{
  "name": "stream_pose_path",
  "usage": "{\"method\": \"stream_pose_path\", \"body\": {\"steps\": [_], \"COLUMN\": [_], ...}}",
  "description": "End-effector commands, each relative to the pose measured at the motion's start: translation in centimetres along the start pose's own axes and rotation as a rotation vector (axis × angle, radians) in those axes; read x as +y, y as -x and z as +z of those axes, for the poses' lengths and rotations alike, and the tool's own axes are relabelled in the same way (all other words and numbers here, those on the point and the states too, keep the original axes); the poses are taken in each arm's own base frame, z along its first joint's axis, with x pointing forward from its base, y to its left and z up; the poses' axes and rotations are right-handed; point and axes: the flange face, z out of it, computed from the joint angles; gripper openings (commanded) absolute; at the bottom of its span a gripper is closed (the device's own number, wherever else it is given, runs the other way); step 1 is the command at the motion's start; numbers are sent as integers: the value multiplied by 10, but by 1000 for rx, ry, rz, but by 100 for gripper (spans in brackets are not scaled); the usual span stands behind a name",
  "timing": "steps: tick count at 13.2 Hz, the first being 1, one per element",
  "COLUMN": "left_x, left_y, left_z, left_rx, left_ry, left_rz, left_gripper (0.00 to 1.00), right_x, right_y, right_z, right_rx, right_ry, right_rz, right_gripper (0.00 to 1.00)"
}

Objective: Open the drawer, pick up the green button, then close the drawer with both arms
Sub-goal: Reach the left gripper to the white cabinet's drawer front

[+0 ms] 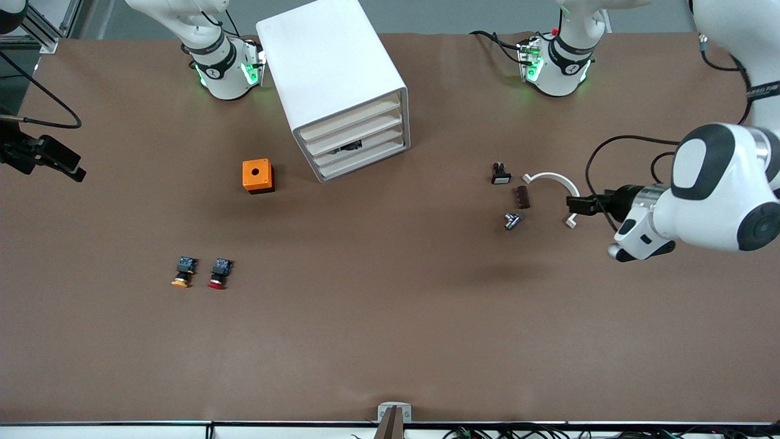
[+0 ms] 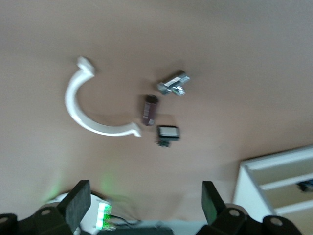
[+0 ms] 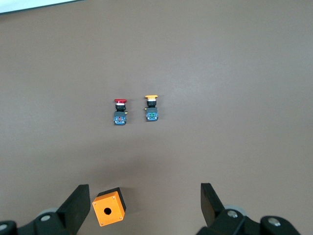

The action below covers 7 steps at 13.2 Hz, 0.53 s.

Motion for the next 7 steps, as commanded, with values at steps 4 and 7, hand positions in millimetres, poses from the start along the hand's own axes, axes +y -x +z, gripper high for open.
{"method": "stream_pose_path", "body": {"steps": [4,7], "left_x": [85,134], "left_y": [-33,-37], "left_z": [71,126], "left_rx": [-126,-175], "left_ry": [88,4], "left_rz": [-244,-423], "left_gripper": [100,100], "right_x": [5,5], "right_y": [4,2], "right_z": [-2,1], "right_rx": [-2,-6], "right_ry": [-1,0], "right_rz": [-1,-1], "right_gripper": [100,100]}}
